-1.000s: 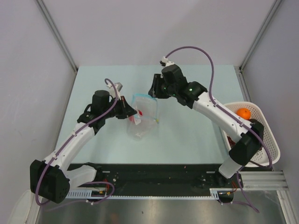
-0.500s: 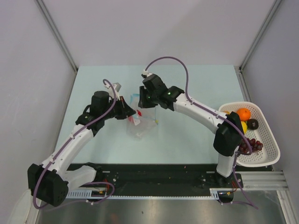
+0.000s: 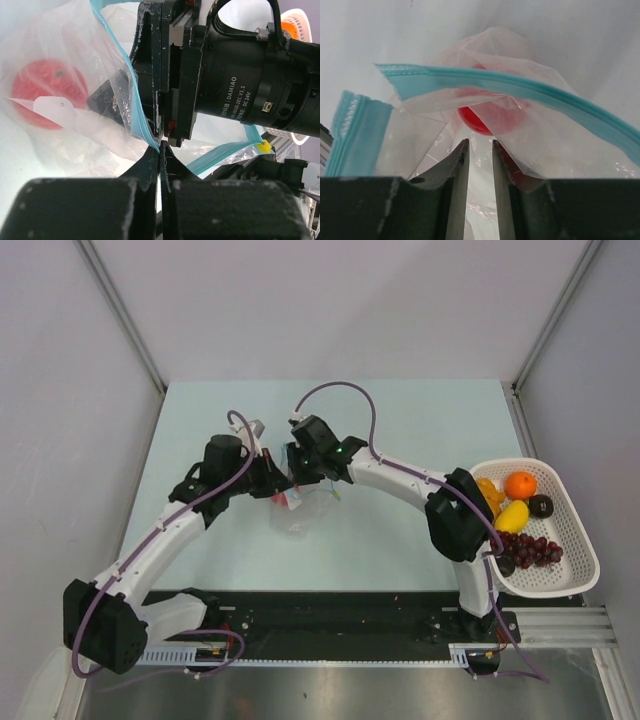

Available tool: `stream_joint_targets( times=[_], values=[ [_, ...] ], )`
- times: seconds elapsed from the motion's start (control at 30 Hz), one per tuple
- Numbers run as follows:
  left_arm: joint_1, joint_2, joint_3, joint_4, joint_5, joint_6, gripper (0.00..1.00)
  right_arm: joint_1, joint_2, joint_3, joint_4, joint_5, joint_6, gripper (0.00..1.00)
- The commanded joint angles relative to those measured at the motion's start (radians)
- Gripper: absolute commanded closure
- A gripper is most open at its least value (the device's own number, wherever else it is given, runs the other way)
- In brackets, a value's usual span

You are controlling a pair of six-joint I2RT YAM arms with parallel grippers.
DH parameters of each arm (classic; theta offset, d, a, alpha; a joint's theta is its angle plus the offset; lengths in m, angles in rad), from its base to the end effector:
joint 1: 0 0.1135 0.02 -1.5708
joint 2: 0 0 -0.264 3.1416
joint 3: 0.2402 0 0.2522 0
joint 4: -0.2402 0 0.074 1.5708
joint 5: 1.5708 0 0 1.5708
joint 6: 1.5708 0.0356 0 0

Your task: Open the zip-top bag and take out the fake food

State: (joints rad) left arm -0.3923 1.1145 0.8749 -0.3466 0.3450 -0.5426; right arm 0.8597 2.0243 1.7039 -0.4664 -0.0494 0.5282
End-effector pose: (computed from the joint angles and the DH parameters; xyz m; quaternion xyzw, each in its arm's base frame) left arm 0.2222 -0.1050 0.2912 0.0157 0.8718 -0.3449 0.3475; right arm 0.3018 0.3530 0.2530 -0.1617 0.9096 0.2618 0.2790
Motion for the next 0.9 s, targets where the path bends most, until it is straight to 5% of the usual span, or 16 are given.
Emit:
stream_joint_targets(
  times=[0.0,0.07,0.2,0.4,0.57,0.87],
  values=[
    [-0.011,0.013,0.050,0.072,0.057,-0.019,1.00,-0.016,0.027,-0.053,0.185,-0.061,0.006,0.70],
    [-0.011,0.015,0.055,0.072,0.054,-0.005,0.95,-0.037,0.034,-0.058,0.193,-0.079,0.012,0.69],
    [-0.003,-0.028,0.068,0.052,-0.012,0.030,0.63,-0.077,0.027,-0.124,0.245,-0.141,0.021,0.69],
    [0.073,-0.105,0.042,-0.024,-0.143,0.043,0.55,-0.097,0.027,-0.148,0.264,-0.220,0.006,0.64],
    [0.110,-0.064,-0.005,-0.086,-0.297,0.012,0.62,-0.105,0.036,-0.148,0.285,-0.291,0.016,0.51],
    [0.208,0.284,-0.004,0.018,-0.199,0.078,0.84,-0.114,0.073,-0.148,0.333,-0.398,0.038,0.34]
  ],
)
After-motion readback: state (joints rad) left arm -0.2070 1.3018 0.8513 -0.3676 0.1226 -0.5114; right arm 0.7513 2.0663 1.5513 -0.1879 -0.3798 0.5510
